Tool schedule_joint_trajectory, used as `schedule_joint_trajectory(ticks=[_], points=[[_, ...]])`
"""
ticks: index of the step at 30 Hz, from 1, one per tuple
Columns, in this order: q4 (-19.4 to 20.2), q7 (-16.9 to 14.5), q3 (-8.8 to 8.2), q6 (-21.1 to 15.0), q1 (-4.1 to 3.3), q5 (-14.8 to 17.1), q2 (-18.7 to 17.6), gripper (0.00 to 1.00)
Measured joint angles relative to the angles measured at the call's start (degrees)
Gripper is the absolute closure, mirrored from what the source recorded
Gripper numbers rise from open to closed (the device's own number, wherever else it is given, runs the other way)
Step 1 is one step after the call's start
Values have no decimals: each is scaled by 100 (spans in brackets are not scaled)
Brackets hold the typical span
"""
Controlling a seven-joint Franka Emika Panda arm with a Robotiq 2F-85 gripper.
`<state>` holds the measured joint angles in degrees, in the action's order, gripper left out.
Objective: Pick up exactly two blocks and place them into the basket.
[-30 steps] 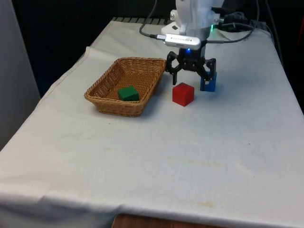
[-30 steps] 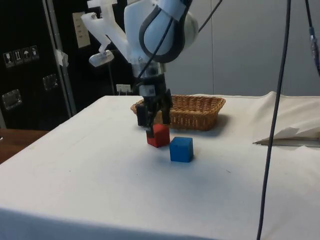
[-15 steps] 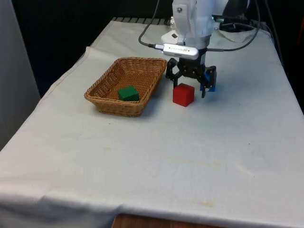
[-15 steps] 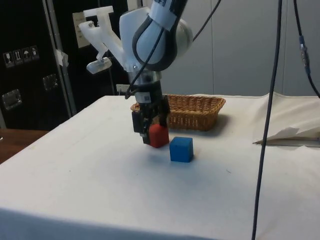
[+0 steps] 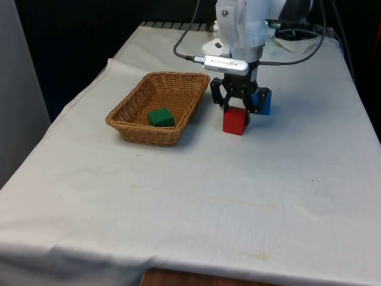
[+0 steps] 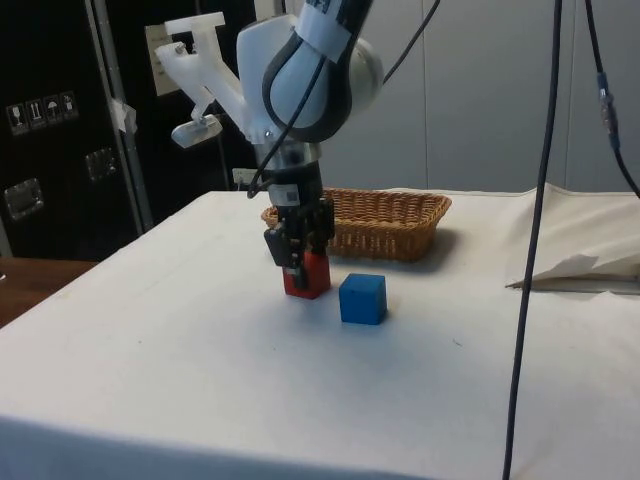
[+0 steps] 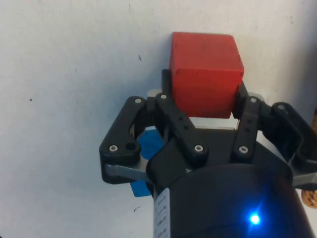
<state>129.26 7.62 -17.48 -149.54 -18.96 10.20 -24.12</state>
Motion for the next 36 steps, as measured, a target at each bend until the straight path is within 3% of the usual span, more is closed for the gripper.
schedule_joint_trajectory(ticks=[7, 18, 31, 36], points=[[-29, -34, -74, 52, 0, -6, 69, 98], [17, -138, -332, 550, 0, -178, 630, 98], [527, -235, -642, 579, 6, -647, 1467, 98], [619, -241, -705, 579, 6, -773, 1627, 98]])
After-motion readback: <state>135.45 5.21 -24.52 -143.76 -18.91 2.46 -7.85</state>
